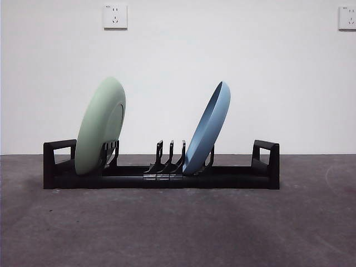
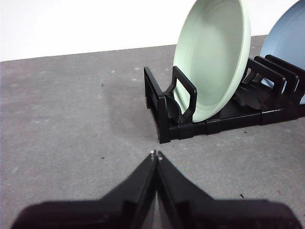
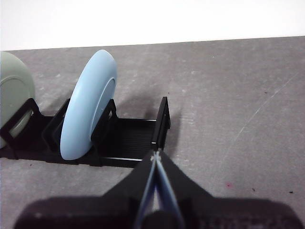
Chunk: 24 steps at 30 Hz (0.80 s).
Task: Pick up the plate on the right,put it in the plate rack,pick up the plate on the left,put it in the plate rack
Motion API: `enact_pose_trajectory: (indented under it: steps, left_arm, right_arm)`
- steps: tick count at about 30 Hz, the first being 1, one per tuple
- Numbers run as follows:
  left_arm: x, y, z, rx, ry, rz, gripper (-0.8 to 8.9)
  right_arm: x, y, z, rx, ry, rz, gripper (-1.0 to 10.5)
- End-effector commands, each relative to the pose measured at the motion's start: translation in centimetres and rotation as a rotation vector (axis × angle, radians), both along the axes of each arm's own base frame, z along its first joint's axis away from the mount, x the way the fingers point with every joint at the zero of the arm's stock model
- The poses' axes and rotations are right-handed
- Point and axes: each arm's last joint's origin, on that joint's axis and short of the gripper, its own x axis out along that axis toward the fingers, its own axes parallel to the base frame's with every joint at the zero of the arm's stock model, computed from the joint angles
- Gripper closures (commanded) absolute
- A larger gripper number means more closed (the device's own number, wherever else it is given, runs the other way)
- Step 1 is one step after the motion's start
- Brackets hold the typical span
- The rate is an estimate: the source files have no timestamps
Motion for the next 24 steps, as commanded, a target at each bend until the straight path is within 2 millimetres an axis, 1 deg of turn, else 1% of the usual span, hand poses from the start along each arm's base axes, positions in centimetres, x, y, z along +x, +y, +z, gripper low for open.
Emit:
enact_pose_trajectory:
  steps: [1, 15, 16, 21, 24]
  left_arm:
    - [0.1, 0.0, -0.5, -0.008, 0.012, 0.005, 8.17]
    - [0.1, 0.0, -0.5, -0.008, 0.012, 0.005, 8.17]
    - [0.1, 0.0, -0.5, -0.008, 0.012, 0.005, 8.17]
    - [0.1, 0.0, -0.5, -0.008, 0.012, 0.005, 8.17]
    - [0.1, 0.0, -0.5, -0.008, 0.012, 0.005, 8.17]
  right_arm:
    - [0.0, 0.0, -0.1, 0.009, -0.001, -0.005, 9.4]
    - [0.0, 0.0, -0.1, 0.000, -0.002, -0.001, 9.4]
    - [-0.1, 0.0, -0.1, -0.001, -0.004, 0.001, 9.4]
    - [-1.2, -0.8, 0.6, -0.131, -0.104, -0.025, 9.4]
    - [-2.2, -1.5, 0.3, -0.133, -0.149, -0.025, 9.4]
